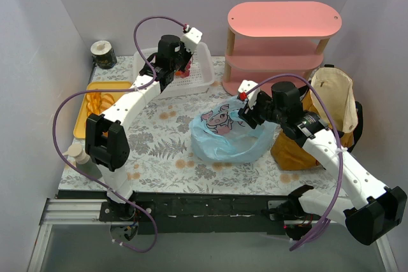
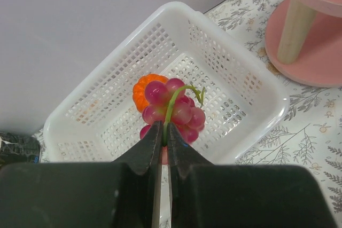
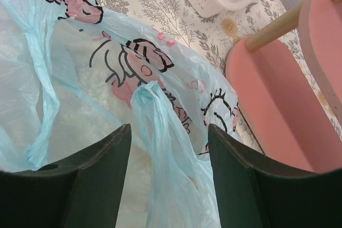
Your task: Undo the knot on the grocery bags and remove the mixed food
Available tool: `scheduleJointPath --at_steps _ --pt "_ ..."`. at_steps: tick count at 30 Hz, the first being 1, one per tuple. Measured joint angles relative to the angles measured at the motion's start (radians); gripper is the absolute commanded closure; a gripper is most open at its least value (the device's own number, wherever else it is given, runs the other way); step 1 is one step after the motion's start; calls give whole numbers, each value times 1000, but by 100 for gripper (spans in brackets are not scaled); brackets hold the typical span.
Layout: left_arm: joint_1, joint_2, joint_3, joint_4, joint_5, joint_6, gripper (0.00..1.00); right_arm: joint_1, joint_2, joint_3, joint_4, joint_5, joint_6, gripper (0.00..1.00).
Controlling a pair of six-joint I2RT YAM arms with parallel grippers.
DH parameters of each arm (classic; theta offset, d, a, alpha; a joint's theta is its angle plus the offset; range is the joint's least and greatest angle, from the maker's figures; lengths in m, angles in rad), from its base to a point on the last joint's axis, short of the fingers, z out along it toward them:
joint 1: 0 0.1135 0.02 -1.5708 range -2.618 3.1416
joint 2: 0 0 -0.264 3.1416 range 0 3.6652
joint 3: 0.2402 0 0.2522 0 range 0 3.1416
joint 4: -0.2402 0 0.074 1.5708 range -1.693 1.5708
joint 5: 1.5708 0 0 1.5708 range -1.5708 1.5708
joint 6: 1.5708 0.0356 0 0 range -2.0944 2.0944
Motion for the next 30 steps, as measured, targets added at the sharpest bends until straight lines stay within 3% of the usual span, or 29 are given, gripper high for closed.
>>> scheduleJointPath --at_steps 9,17,30 --pt "0 75 -11 62 2 -131 100 -4 19 -4 3 0 -1 34" --pt "22 152 -80 8 8 -255 100 -6 20 -20 3 0 -3 34" --pt "51 127 -202 43 -56 -225 100 -7 24 -50 8 -4 -2 34"
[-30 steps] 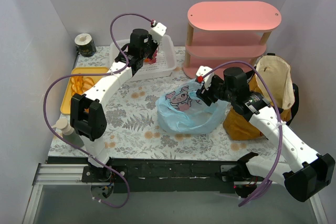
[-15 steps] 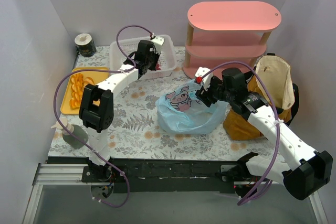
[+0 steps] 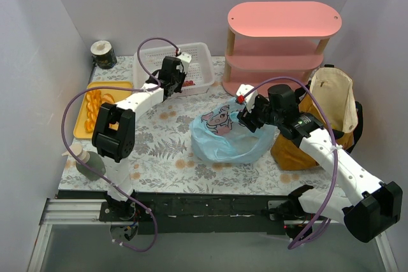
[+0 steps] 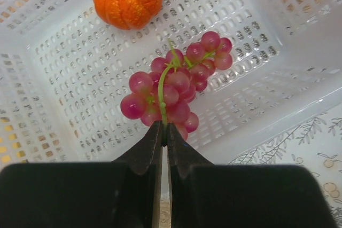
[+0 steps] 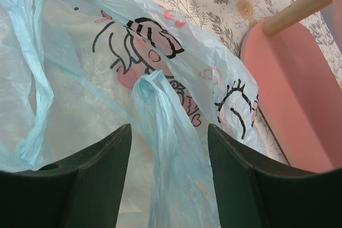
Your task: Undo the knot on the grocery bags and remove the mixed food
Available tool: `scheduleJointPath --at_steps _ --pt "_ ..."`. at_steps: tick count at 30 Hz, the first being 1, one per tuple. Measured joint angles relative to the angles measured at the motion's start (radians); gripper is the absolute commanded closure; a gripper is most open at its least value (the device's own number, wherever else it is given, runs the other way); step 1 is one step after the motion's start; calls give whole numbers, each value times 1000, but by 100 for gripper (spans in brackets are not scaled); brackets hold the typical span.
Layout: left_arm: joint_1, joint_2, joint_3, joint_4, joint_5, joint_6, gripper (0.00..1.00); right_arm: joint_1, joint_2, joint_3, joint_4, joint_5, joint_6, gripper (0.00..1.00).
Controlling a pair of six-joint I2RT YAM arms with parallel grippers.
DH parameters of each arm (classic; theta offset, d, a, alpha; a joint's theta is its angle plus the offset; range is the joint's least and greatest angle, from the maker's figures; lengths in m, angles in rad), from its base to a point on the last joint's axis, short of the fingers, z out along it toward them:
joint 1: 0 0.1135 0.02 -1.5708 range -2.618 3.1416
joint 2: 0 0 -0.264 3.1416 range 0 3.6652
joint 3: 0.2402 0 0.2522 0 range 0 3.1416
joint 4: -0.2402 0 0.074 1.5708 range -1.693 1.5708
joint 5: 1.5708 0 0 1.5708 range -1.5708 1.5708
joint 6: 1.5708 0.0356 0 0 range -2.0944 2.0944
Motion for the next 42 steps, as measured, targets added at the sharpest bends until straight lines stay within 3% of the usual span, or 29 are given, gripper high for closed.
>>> scheduleJointPath --at_steps 15,17,20,23,29,33,36,42 --pt "53 -14 -53 100 -147 198 100 0 0 0 0 0 0 34" --pt "67 -14 -53 109 -159 213 57 0 0 0 0 0 -1 34" --pt "83 -16 -53 108 -166 229 16 0 -2 0 -2 0 -1 35" --pt "91 -41 -49 69 -133 206 2 0 -2 16 -26 2 0 34" --pt "52 -221 -11 -20 132 163 2 -6 14 146 -56 3 6 35" --pt "0 -363 55 -71 436 137 2 -8 47 262 -49 9 10 34" --pt "-46 -413 84 -108 612 114 2 -13 65 306 -42 48 27 34" --pt "-125 -400 11 -174 803 85 2 -73 111 397 -19 133 68 34"
